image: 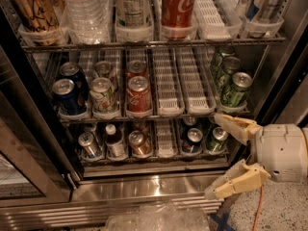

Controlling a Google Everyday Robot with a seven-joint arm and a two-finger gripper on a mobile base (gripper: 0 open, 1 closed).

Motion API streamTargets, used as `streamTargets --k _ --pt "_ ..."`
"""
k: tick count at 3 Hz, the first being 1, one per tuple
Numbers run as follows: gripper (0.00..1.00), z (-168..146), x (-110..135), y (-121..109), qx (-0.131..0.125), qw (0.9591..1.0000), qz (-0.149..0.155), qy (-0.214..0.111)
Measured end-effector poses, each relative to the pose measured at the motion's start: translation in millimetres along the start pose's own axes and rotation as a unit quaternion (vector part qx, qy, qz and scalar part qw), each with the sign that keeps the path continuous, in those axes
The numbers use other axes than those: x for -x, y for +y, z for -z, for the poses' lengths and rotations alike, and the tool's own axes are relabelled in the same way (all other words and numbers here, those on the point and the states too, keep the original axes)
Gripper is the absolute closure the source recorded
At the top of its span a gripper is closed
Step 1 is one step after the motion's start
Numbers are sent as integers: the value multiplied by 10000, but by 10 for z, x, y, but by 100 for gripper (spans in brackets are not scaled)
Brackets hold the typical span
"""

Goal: Pick green can from middle shelf of fridge

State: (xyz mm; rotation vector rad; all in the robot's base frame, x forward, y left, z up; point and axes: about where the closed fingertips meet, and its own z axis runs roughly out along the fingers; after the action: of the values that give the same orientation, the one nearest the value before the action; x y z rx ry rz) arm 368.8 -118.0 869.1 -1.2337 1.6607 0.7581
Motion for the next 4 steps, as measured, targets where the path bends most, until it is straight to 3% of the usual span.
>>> streamTargets --k 1,2,3,4 --pt "0 0 0 0 0 10000 0 0" --pt "0 -2 -75 -78 -486 9984 -210 -220" --pt "0 63 -67 -249 -960 9940 -388 -351" --pt "0 57 -65 -249 -953 9941 -380 -345"
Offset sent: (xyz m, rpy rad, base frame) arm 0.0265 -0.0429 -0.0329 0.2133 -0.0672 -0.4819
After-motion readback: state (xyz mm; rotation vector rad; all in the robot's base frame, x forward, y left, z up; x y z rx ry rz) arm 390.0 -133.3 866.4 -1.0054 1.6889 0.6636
